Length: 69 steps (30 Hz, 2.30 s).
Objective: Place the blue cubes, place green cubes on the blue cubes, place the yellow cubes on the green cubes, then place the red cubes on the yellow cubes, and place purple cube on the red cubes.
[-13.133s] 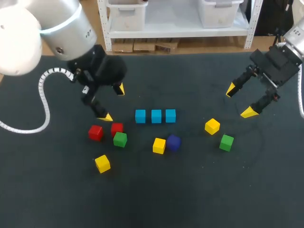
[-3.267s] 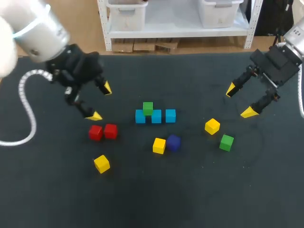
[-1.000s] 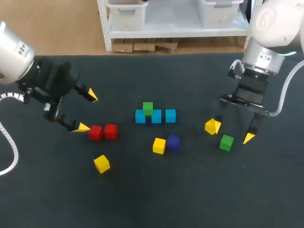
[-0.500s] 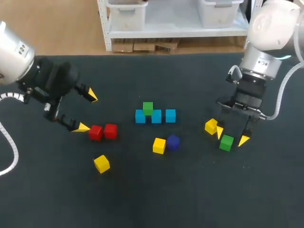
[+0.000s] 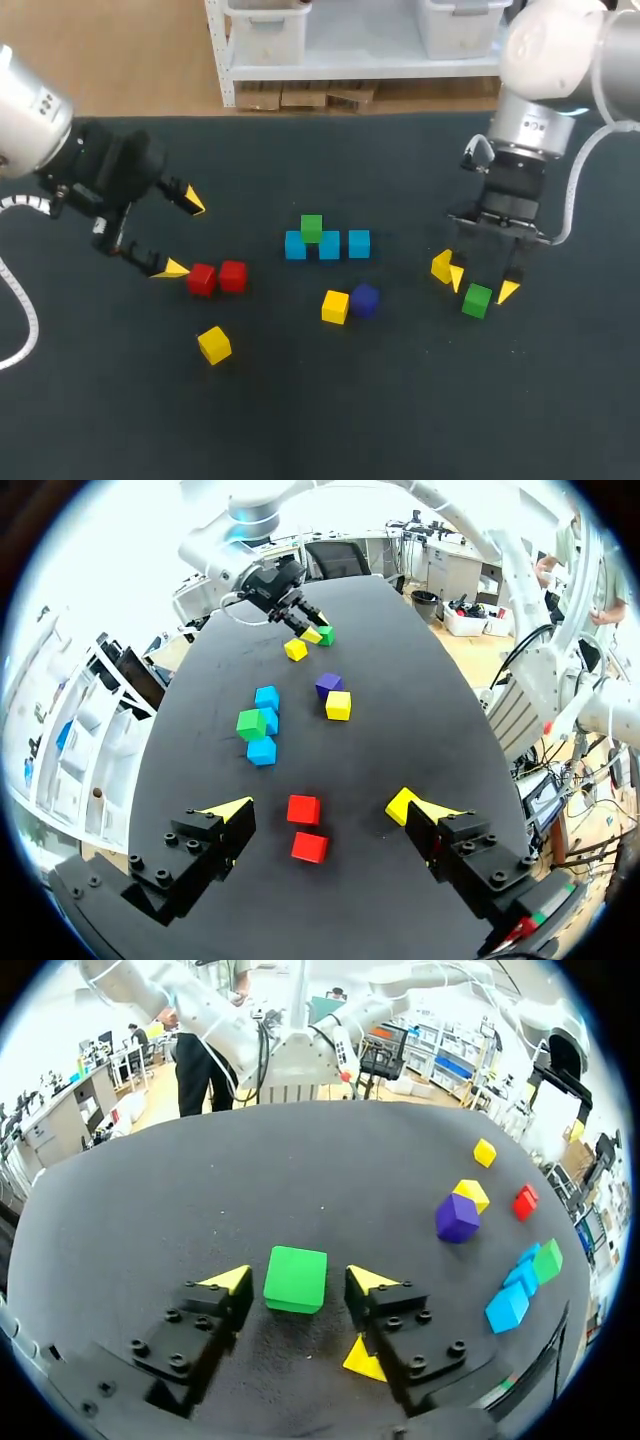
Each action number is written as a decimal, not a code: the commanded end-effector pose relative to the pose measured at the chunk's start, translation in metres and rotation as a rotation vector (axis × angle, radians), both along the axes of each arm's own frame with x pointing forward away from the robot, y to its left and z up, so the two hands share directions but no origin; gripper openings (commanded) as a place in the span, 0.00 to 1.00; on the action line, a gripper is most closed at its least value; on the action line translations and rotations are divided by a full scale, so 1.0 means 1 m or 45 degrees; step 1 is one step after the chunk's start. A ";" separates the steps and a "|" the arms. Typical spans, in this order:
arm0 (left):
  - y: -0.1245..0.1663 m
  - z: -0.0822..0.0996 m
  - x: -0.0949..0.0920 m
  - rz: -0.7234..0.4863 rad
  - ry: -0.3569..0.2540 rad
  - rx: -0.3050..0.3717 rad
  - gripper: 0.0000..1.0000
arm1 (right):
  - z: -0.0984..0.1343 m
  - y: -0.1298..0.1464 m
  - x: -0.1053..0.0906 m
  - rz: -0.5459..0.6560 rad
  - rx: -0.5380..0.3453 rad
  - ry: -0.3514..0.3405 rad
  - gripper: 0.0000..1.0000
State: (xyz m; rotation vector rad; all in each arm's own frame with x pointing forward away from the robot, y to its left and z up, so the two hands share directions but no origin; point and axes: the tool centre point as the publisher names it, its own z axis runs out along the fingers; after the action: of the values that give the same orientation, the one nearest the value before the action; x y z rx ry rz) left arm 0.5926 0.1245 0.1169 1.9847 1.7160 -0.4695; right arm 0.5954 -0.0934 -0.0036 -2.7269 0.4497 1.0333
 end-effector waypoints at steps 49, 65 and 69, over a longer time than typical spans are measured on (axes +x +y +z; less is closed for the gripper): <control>0.002 -0.001 -0.001 -0.002 -0.005 -0.007 1.00 | 0.074 0.103 0.052 -1.621 0.005 -0.077 0.00; 0.002 -0.001 -0.001 -0.002 -0.005 -0.007 1.00 | 0.067 0.152 0.083 -1.603 0.006 -0.042 0.00; 0.002 -0.001 -0.001 -0.002 -0.005 -0.007 1.00 | 0.061 0.160 0.086 -1.594 -0.003 -0.030 0.00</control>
State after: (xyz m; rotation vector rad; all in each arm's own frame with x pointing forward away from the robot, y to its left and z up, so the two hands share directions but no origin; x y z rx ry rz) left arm 0.5926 0.1245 0.1169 1.9845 1.7160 -0.4695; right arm 0.6714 0.0598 0.0633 -1.7590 1.7715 0.5602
